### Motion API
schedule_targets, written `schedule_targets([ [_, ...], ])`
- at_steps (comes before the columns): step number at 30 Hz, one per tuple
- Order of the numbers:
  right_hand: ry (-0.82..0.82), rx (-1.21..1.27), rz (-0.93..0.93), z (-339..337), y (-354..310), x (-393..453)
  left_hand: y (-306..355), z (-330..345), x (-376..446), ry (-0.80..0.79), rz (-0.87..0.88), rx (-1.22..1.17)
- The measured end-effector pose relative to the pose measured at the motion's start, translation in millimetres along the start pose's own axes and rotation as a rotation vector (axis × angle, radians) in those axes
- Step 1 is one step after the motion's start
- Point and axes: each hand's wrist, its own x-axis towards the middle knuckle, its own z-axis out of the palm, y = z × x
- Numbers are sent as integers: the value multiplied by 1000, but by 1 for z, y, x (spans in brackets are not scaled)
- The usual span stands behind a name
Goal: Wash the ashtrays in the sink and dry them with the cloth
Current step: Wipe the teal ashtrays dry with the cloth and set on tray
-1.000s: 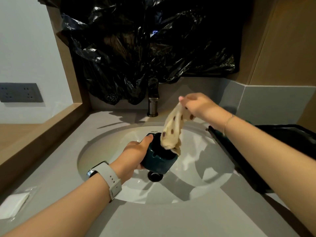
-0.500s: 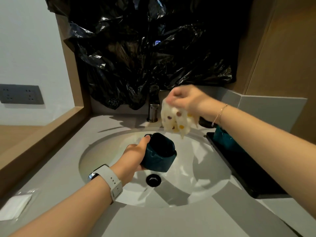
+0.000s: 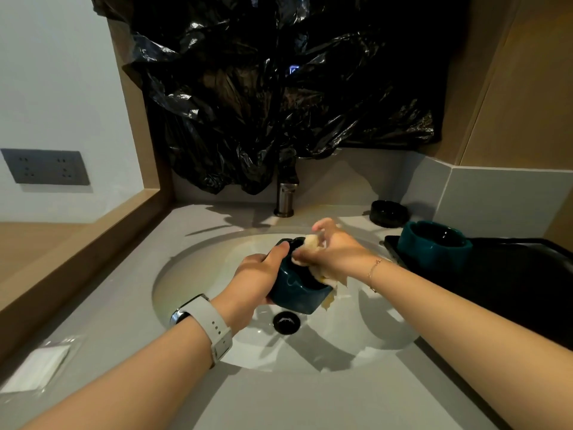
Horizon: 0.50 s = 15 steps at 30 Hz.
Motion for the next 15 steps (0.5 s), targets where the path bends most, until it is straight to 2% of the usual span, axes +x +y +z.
schedule_targets([
  [3,-134,67,99,4,8,3,-3,1,0,17,50,75],
  [6,-147,147,123,12,13,7,-4,0,3,86,88,157],
  [10,-101,59,217,27,15,9,-1,-4,4,166,132,179],
  [15,33,-244,54,11,7,8,-2,-2,2,47,157,279],
])
